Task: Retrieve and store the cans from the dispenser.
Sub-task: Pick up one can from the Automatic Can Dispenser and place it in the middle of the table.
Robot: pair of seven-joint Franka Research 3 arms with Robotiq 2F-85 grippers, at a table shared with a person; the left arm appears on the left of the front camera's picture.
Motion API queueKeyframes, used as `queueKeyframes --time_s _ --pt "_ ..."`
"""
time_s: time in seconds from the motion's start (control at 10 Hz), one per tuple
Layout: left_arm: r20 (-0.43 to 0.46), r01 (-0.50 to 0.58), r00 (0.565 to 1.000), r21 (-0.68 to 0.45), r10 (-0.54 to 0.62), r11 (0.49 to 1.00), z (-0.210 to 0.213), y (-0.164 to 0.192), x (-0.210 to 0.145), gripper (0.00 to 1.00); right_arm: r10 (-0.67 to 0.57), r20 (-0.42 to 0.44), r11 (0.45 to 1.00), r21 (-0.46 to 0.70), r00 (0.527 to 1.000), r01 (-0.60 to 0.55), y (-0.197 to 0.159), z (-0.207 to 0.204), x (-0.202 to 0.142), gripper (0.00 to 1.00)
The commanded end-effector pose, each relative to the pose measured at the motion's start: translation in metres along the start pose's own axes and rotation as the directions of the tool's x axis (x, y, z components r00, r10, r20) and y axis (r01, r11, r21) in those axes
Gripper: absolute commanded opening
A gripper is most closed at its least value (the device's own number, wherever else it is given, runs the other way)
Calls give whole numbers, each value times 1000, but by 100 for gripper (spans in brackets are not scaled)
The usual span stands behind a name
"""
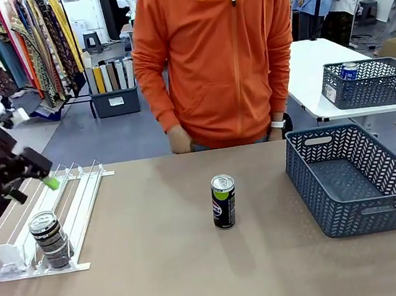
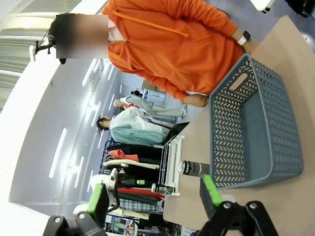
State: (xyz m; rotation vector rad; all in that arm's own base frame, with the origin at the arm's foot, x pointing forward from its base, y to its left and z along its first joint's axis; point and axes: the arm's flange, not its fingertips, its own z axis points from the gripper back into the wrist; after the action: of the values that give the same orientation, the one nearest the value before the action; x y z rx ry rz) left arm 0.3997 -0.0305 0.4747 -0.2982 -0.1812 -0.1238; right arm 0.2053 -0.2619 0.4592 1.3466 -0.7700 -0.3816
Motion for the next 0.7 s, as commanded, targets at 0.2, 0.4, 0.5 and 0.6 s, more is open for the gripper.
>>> queueKeyframes --time_s 0.2,0.4,0.5,0.6 --pt "-36 2 999 191 5 982 -28 -9 -16 100 26 14 999 20 1000 -27 2 -2 3 100" --pt "-54 -4 998 190 15 982 -41 -11 -17 100 26 14 999 20 1000 -27 2 -2 3 100" --pt "-74 2 997 199 13 980 -46 -12 -18 100 26 14 999 20 1000 -27 2 -2 3 100" --pt "-77 7 997 210 10 978 -51 -13 -16 100 26 14 999 20 1000 -27 2 -2 3 100"
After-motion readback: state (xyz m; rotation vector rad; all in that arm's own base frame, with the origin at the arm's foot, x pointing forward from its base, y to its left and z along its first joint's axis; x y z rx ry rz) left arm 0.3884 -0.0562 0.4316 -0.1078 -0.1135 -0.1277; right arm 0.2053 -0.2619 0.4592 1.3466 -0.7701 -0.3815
